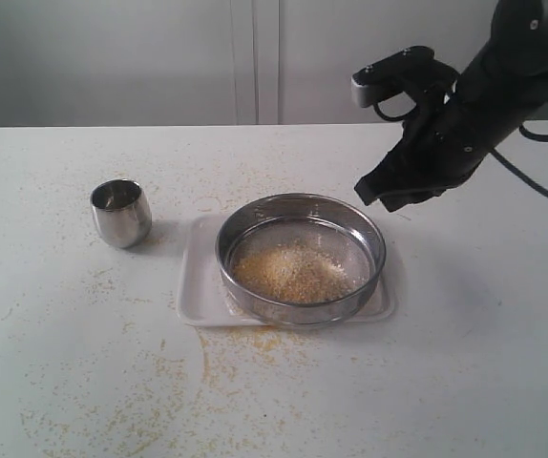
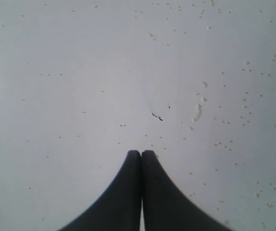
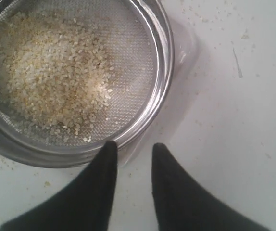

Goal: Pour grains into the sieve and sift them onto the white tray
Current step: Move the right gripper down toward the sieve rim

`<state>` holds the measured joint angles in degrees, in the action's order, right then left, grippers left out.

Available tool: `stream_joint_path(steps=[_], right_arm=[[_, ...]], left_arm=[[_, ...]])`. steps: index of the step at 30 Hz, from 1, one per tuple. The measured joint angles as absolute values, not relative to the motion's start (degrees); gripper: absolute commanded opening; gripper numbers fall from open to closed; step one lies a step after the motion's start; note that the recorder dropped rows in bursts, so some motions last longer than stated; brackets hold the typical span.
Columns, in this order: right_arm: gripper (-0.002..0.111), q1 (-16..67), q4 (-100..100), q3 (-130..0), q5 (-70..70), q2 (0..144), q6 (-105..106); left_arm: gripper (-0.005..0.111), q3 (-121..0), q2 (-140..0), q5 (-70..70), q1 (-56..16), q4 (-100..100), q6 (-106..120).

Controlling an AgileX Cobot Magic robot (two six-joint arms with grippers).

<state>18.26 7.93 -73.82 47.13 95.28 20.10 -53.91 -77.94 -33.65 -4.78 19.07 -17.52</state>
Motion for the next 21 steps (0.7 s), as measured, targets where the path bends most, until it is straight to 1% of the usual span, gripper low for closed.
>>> stream_joint_path(steps=[3,5,10,21], right_arm=[[0.062,18.3,8.2,-75.4,47.1,97.4,20.1],[0.068,18.3,8.9,-76.5,47.1,98.7,20.1],[0.069,18.3,9.0,-80.0,47.1,102.6,17.5],[0.068,18.1,9.0,-90.0,53.0,112.9,14.1]], left_arm=[[0.0,-53.9,-77.9,-33.6,-4.8,19.1,-17.5],[0.0,-53.9,-77.9,-33.6,-4.8,19.1,-17.5],[0.0,-53.9,-77.9,-33.6,-4.8,19.1,-17.5],[0.0,-53.9,-77.9,-33.6,-4.8,19.1,-17.5]])
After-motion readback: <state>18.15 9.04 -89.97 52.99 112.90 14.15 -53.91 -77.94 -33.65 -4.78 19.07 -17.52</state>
